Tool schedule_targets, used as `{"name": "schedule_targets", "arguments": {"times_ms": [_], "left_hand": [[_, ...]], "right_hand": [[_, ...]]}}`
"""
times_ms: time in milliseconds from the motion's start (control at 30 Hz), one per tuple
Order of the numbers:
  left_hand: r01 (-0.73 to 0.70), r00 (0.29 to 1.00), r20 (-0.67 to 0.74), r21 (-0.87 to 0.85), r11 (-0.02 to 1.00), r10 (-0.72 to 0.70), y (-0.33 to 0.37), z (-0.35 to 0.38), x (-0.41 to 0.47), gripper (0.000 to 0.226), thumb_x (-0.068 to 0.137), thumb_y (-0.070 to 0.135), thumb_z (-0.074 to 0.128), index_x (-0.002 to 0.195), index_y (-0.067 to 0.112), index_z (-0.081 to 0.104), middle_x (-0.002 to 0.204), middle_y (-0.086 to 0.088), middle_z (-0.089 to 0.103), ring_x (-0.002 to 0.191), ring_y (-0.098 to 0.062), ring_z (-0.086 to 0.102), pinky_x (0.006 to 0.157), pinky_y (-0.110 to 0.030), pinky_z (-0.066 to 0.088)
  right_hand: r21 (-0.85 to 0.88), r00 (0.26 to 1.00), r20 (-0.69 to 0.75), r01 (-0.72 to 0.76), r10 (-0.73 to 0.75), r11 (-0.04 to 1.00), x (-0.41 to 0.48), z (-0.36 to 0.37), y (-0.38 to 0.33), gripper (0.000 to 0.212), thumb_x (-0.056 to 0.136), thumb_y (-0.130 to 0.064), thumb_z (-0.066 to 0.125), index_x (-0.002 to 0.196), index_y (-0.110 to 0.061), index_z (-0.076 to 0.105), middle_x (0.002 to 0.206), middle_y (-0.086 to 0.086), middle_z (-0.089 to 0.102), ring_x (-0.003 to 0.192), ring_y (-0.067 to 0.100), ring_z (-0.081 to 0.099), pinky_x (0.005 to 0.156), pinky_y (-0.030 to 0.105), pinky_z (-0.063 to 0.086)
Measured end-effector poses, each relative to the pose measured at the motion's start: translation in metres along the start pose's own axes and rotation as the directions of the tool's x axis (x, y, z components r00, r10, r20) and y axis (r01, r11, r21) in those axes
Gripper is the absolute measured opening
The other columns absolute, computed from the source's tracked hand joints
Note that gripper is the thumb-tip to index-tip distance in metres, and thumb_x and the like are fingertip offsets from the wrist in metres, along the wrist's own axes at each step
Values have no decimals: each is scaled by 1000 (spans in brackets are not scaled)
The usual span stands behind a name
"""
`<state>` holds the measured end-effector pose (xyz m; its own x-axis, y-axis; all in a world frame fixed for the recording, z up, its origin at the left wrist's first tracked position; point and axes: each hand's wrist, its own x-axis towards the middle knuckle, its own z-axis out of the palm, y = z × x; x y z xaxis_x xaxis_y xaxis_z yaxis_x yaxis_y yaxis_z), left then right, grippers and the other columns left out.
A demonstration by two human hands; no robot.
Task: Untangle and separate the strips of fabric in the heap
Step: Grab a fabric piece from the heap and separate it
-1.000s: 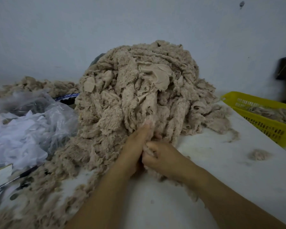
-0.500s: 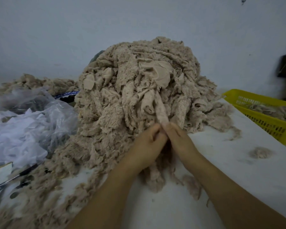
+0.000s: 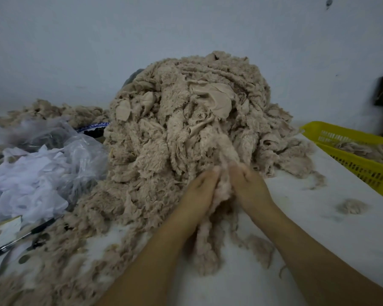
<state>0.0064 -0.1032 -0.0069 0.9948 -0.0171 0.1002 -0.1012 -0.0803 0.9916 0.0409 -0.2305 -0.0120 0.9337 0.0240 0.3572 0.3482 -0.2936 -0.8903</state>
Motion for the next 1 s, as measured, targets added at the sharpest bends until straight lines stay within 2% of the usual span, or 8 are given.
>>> {"name": "schedule_targets", "arguments": {"times_ms": [100, 200, 433, 533, 633, 767, 900, 1000], "left_hand": [[128, 990, -15, -288, 949, -138, 3, -11, 7, 29, 96, 50, 55, 93, 33, 79, 97, 5, 77, 90, -7, 73, 75, -21, 57], [154, 980, -50, -421, 894, -193, 2, -22, 12, 31, 95, 35, 59, 77, 25, 81, 83, 4, 77, 73, -4, 71, 60, -17, 55], [60, 986, -83, -634, 771, -146, -2, -23, 20, 26, 104, 24, 47, 96, 9, 67, 64, 1, 56, 43, -7, 44, 38, -18, 36], [-37, 994, -105, -237, 971, 12, -5, -20, 18, 26, 99, 43, 51, 100, 23, 68, 71, 11, 64, 51, -4, 47, 46, -15, 39], [-135, 987, 125, 280, 951, 103, -9, -12, 10, 18, 89, 53, 66, 103, 41, 64, 94, 27, 68, 81, 15, 61, 65, -2, 44], [-189, 977, 186, 498, 846, 109, -15, -12, 9, 24, 97, 28, 62, 74, 27, 53, 61, 16, 54, 52, 3, 48, 50, -15, 33], [-50, 990, -116, 230, 972, 78, -9, -20, 14, 16, 97, 19, 59, 84, 27, 64, 60, 14, 62, 47, 3, 49, 47, -13, 37], [16, 973, -228, -95, 995, -38, -6, -17, 14, 19, 98, 14, 58, 87, 25, 69, 71, 5, 68, 57, -5, 59, 55, -20, 48]], "right_hand": [[-98, 926, 340, 209, -165, 973, -16, 18, -5, 44, 99, -25, 51, 57, -28, 38, 49, -20, 47, 48, -1, 40, 50, 15, 32], [-156, 811, 537, 366, -232, 918, -26, 32, 1, 45, 94, -24, 54, 56, -28, 31, 50, -11, 38, 48, 5, 36, 48, 20, 26], [49, 984, 21, -179, 179, 983, -1, 6, 13, 43, 100, -34, 50, 57, -26, 48, 48, -14, 48, 51, 3, 42, 55, 21, 35], [379, 929, -18, -337, 371, 862, 10, -5, 16, 28, 98, -48, 50, 81, -30, 63, 64, -12, 55, 63, 12, 50, 62, 30, 39], [512, 926, -50, -298, 374, 806, 14, -6, 17, 35, 99, -45, 51, 116, -19, 66, 100, 0, 70, 85, 17, 67, 68, 33, 52], [547, 925, -105, -253, 365, 798, 15, -10, 18, 30, 101, -41, 49, 110, -15, 61, 58, -8, 59, 46, 9, 53, 47, 25, 47], [423, 925, -138, -267, 353, 866, 16, -14, 20, 24, 103, -34, 47, 96, -12, 52, 52, -9, 46, 42, 8, 42, 49, 31, 39], [105, 976, -8, -215, 217, 971, 10, -4, 15, 16, 100, -31, 50, 105, -17, 57, 81, 5, 60, 59, 13, 52, 57, 30, 42]]}}
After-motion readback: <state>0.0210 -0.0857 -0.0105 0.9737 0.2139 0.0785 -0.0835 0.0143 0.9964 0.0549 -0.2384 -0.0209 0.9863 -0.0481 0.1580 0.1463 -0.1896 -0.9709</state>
